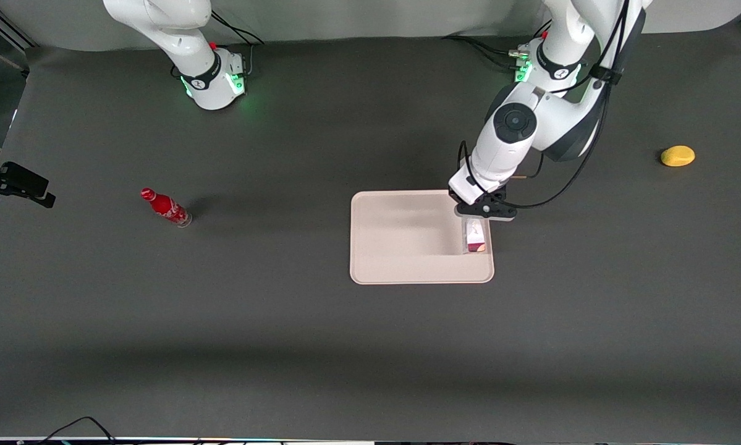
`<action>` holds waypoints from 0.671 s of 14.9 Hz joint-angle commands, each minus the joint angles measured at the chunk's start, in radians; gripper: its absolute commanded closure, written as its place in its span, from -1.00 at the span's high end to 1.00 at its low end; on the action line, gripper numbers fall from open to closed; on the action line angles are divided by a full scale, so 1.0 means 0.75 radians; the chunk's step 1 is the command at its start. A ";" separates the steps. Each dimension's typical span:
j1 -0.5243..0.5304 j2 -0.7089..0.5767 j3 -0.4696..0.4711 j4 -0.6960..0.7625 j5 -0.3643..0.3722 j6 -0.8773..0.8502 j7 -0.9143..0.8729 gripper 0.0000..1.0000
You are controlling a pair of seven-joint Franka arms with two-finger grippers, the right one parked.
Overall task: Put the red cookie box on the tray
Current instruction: 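Carry the upright cookie box over the white tray, then lower the cookie box onto the tray and open the left gripper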
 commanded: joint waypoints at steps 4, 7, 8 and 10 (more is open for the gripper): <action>-0.010 0.191 0.024 0.003 0.121 0.256 -0.054 -1.00; -0.008 0.204 0.048 0.007 0.176 0.270 -0.054 -1.00; -0.008 0.210 0.048 0.007 0.178 0.276 -0.054 -1.00; -0.008 0.218 0.050 0.003 0.180 0.291 -0.054 -1.00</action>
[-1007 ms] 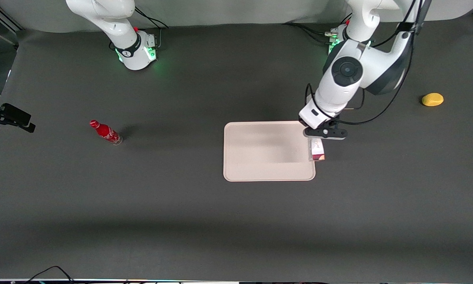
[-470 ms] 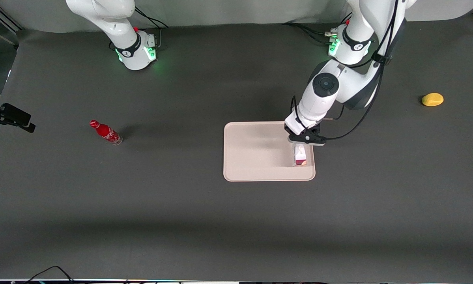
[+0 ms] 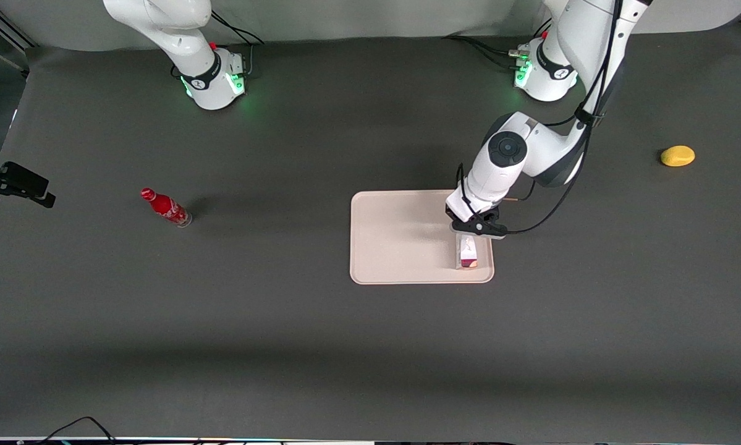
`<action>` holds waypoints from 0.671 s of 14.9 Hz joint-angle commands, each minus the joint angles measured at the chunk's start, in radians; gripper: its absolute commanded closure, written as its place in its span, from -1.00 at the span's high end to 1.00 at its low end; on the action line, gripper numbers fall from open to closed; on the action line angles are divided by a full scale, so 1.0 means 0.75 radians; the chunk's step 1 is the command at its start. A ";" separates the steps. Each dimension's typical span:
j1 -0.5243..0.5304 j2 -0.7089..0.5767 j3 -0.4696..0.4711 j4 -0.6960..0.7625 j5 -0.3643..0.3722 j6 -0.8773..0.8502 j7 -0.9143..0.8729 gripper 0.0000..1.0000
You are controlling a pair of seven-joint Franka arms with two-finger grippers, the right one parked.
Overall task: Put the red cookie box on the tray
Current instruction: 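Lower the cookie box onto the tray and open the left gripper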
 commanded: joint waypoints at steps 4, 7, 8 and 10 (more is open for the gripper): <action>-0.008 0.014 0.009 0.011 0.050 0.028 -0.039 -1.00; -0.010 0.034 0.027 0.015 0.052 0.050 -0.039 -1.00; -0.008 0.044 0.031 0.023 0.050 0.052 -0.039 -0.33; -0.008 0.057 0.031 0.040 0.050 0.050 -0.039 0.28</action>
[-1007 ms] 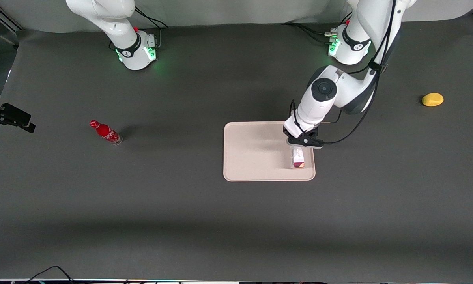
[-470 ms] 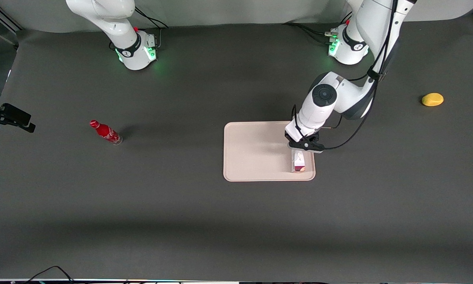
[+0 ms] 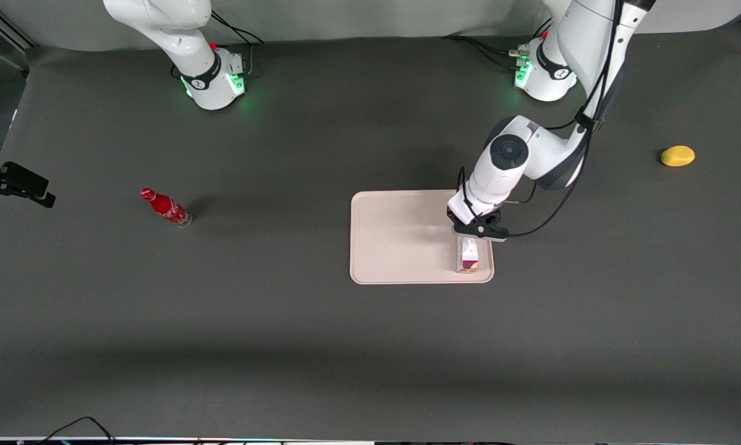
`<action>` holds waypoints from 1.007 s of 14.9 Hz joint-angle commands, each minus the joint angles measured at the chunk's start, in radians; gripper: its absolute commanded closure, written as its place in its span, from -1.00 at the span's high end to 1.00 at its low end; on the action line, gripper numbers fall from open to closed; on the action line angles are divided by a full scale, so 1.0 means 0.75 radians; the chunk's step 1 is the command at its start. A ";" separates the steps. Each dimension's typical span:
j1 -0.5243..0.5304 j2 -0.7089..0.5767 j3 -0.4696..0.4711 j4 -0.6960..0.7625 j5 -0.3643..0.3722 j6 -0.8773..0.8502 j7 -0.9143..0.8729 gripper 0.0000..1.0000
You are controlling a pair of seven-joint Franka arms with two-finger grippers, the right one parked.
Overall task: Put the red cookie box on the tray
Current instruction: 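Lower the cookie box onto the tray and open the left gripper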
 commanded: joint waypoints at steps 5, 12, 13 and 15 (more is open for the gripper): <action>0.000 0.027 0.012 0.079 0.035 -0.011 -0.034 1.00; 0.010 -0.126 0.037 0.446 0.035 -0.672 0.143 1.00; 0.014 -0.159 0.053 0.528 0.028 -0.814 0.215 1.00; 0.020 -0.193 0.092 0.732 0.016 -1.090 0.315 1.00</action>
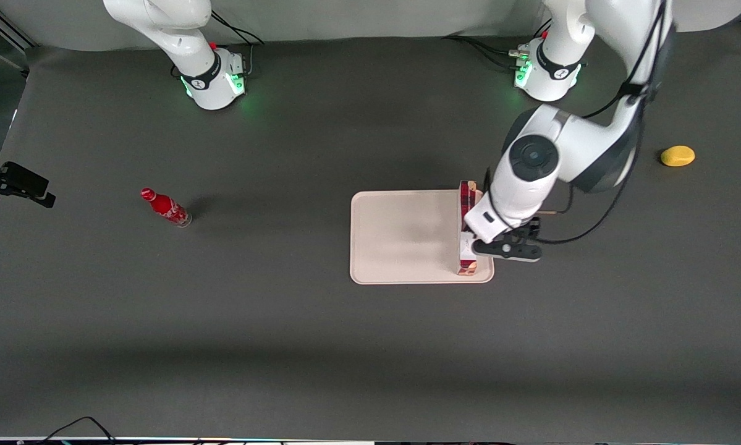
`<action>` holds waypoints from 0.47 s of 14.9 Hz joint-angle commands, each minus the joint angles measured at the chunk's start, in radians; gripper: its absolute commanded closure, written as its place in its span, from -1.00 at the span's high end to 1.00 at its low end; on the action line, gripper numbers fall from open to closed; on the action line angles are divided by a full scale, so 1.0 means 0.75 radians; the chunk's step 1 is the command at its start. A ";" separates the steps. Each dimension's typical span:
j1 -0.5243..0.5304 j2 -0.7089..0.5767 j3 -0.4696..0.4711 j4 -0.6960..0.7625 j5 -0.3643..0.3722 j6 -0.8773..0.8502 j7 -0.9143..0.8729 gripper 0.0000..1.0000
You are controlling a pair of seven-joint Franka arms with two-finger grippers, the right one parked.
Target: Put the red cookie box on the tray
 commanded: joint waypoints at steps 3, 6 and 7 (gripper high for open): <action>0.032 -0.084 0.098 0.510 -0.017 -0.687 0.300 1.00; 0.108 -0.203 0.120 0.521 -0.117 -0.780 0.349 1.00; 0.110 -0.225 0.122 0.511 -0.115 -0.805 0.349 1.00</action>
